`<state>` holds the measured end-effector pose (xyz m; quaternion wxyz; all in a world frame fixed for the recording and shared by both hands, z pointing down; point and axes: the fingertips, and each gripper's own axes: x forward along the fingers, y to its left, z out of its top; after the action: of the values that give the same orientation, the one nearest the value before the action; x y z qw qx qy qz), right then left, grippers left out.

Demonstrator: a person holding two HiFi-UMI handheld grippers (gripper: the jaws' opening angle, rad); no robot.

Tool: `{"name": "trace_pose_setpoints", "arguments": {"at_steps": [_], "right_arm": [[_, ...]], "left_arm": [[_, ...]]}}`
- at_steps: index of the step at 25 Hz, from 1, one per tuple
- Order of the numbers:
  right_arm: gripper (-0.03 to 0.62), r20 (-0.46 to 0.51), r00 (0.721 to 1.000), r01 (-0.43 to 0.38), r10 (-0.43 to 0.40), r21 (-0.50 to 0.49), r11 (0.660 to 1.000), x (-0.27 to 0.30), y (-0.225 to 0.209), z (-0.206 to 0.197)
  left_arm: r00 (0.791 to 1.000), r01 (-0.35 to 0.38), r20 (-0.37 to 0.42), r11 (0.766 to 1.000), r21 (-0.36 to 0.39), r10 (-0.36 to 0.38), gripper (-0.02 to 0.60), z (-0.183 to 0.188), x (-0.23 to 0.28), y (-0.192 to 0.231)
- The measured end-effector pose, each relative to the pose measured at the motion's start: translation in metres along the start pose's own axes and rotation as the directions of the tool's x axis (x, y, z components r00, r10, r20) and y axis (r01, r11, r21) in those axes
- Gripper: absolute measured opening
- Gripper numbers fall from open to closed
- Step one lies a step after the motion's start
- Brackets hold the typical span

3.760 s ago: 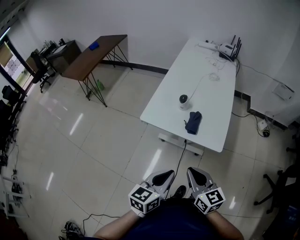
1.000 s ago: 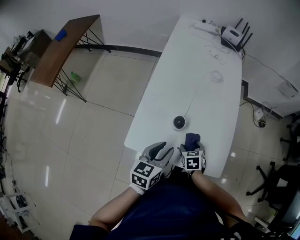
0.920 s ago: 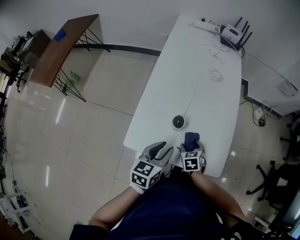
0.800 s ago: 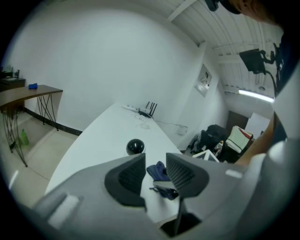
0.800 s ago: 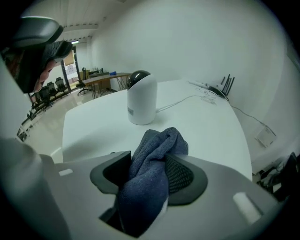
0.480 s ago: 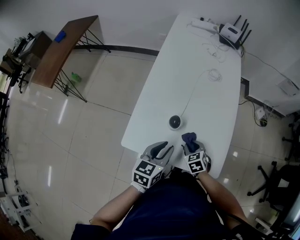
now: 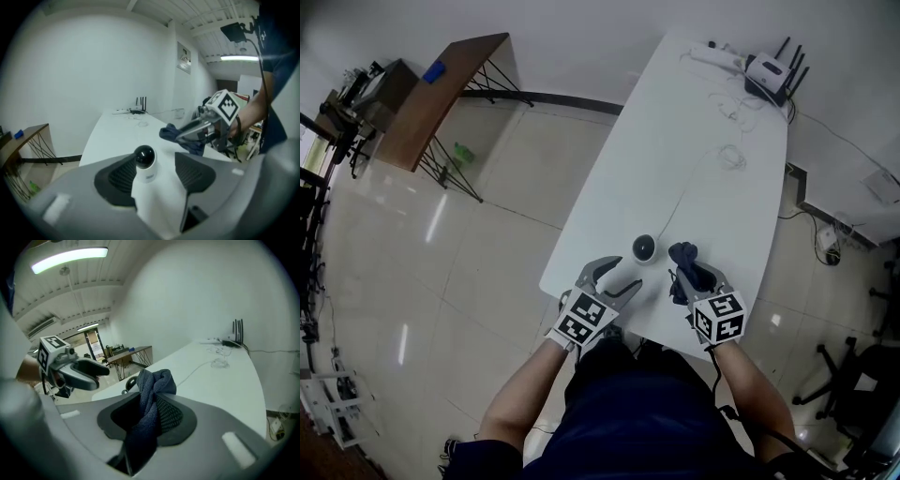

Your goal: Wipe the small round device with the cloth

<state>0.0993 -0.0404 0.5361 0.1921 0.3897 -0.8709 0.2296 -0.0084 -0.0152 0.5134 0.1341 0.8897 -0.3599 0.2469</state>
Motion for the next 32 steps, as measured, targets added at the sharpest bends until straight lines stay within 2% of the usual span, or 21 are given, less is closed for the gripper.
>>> {"name": "trace_pose_setpoints", "arguments": {"at_steps": [2,4,6,8,10,13,15,17,20,22,25,28,30,32], "right_arm": [[0.101,0.024,1.000,-0.016,0.018,-0.083,0.996,0.005,0.014,0.020],[0.103,0.030,0.999,-0.024,0.030,-0.179,0.984,0.013,0.030,0.034],[0.103,0.027,0.999,-0.030,0.038,-0.260,0.965,0.023,0.046,0.047],[0.103,0.018,0.999,-0.033,0.041,-0.326,0.945,0.032,0.063,0.056],[0.103,-0.002,0.999,-0.031,0.033,-0.423,0.906,0.039,0.077,0.059],[0.104,-0.044,0.999,-0.033,0.010,-0.559,0.829,0.050,0.087,0.056],[0.104,-0.069,0.998,-0.037,-0.003,-0.575,0.817,0.055,0.084,0.048],[0.106,-0.082,0.997,-0.034,-0.012,-0.538,0.842,0.057,0.078,0.042],[0.107,-0.063,0.998,-0.019,-0.006,-0.385,0.923,0.057,0.064,0.037],[0.107,-0.035,0.999,0.002,-0.012,-0.271,0.963,0.057,0.054,0.035],[0.109,-0.008,0.999,0.038,-0.039,-0.114,0.993,0.054,0.035,0.026],[0.109,0.013,0.999,0.045,-0.046,0.094,0.995,0.051,0.020,0.017],[0.109,0.022,0.999,0.029,-0.034,0.216,0.976,0.050,0.013,0.009],[0.112,0.047,0.999,-0.012,-0.004,0.334,0.943,0.050,0.008,0.004]], "left_arm": [[1.000,0.019,-0.012,1.000,0.021,-0.019,0.267,-0.003,0.004,0.009],[0.999,0.043,-0.036,0.996,0.078,-0.041,0.294,-0.008,0.010,0.018],[0.993,0.096,-0.087,0.982,0.163,-0.083,0.316,-0.018,0.023,0.024],[0.980,0.170,-0.138,0.961,0.218,-0.142,0.344,-0.027,0.036,0.026],[0.966,0.230,-0.173,0.943,0.239,-0.191,0.364,-0.035,0.048,0.027],[0.951,0.282,-0.203,0.925,0.254,-0.234,0.374,-0.043,0.067,0.030],[0.940,0.318,-0.212,0.911,0.262,-0.267,0.374,-0.045,0.076,0.026],[0.932,0.344,-0.213,0.899,0.272,-0.292,0.371,-0.044,0.082,0.020],[0.933,0.348,-0.203,0.894,0.282,-0.298,0.336,-0.041,0.088,0.018],[0.932,0.349,-0.197,0.896,0.274,-0.303,0.330,-0.041,0.090,0.016],[0.940,0.327,-0.179,0.913,0.243,-0.289,0.319,-0.040,0.091,0.013],[0.957,0.276,-0.153,0.940,0.203,-0.248,0.318,-0.040,0.091,0.012],[0.967,0.239,-0.132,0.955,0.175,-0.217,0.318,-0.040,0.092,0.011],[0.976,0.204,-0.115,0.967,0.152,-0.188,0.316,-0.040,0.092,0.011]]}}
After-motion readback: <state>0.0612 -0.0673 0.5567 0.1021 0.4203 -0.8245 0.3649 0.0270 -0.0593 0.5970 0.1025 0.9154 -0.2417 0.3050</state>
